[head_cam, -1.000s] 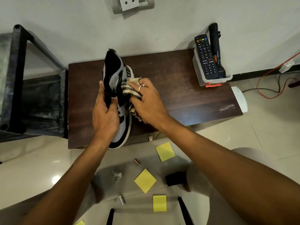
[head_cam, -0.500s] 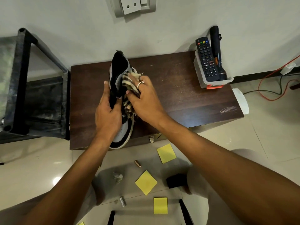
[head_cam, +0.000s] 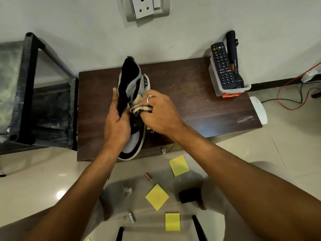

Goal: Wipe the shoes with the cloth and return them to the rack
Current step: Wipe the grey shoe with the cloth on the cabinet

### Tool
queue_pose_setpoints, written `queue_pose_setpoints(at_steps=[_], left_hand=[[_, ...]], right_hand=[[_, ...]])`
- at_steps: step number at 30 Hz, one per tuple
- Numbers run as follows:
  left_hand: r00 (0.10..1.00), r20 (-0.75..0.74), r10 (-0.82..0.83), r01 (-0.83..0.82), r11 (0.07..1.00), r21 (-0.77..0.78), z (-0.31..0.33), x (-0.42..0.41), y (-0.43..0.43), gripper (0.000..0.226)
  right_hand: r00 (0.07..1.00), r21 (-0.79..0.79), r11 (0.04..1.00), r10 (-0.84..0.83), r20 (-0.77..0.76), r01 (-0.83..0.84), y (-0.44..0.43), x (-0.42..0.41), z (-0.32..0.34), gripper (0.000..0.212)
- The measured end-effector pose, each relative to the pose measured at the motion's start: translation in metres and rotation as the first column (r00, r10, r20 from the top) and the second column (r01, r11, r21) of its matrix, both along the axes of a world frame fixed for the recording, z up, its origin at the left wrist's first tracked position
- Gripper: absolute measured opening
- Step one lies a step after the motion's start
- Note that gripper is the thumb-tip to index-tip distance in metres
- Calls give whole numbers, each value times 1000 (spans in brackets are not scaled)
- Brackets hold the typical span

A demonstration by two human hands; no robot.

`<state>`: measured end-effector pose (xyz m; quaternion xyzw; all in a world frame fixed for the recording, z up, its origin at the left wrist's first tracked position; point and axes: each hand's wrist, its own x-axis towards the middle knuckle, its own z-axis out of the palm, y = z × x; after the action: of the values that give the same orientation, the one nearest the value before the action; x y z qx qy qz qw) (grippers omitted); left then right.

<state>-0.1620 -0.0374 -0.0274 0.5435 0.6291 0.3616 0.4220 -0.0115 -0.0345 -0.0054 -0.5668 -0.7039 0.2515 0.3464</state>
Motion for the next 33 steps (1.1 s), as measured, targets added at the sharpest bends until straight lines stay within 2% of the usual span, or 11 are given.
queue_pose_setpoints(at_steps=[3, 6, 10, 13, 15, 18, 20, 24, 27, 29, 33], left_hand=[[1000, -9, -4, 4, 1000, -2, -2, -2, -1, 67], [1000, 5, -10, 10, 1000, -3, 3, 0, -2, 66], [988, 151, -8, 11, 1000, -21, 18, 0, 5, 84], [989, 149, -5, 3, 1000, 18, 27, 4, 11, 81], [992, 128, -3, -4, 999, 52, 28, 7, 13, 74], [996, 85, 12, -19, 996, 87, 25, 9, 15, 53], [997, 75, 31, -38, 995, 93, 23, 9, 16, 43], [996, 81, 43, -52, 993, 110, 23, 12, 14, 42], [996, 50, 76, -82, 988, 130, 25, 10, 17, 41], [994, 59, 95, -103, 985, 141, 27, 7, 18, 37], [992, 71, 100, -109, 983, 144, 32, 8, 15, 31]], right_hand=[[979, 80, 988, -118, -168, 133, 3, -7, -2, 38], [974, 60, 988, -132, -186, 146, 5, -14, -5, 49], [971, 93, 981, -153, -186, 172, 7, -14, -9, 49], [920, 10, 958, -272, -283, 286, 10, -9, -5, 48], [896, -83, 949, -316, -311, 305, 13, -9, -3, 42], [929, -199, 966, -222, -297, 167, 13, -10, -3, 33], [956, -192, 979, -123, -267, 72, 10, -8, -4, 32], [988, -135, 987, 69, -135, -87, 9, -1, -10, 27], [991, -149, 980, 123, -60, -131, 10, 3, -11, 21], [991, -97, 991, 80, -105, -91, 8, 2, -7, 22], [944, 45, 981, -168, -284, 188, 12, -4, -3, 34]])
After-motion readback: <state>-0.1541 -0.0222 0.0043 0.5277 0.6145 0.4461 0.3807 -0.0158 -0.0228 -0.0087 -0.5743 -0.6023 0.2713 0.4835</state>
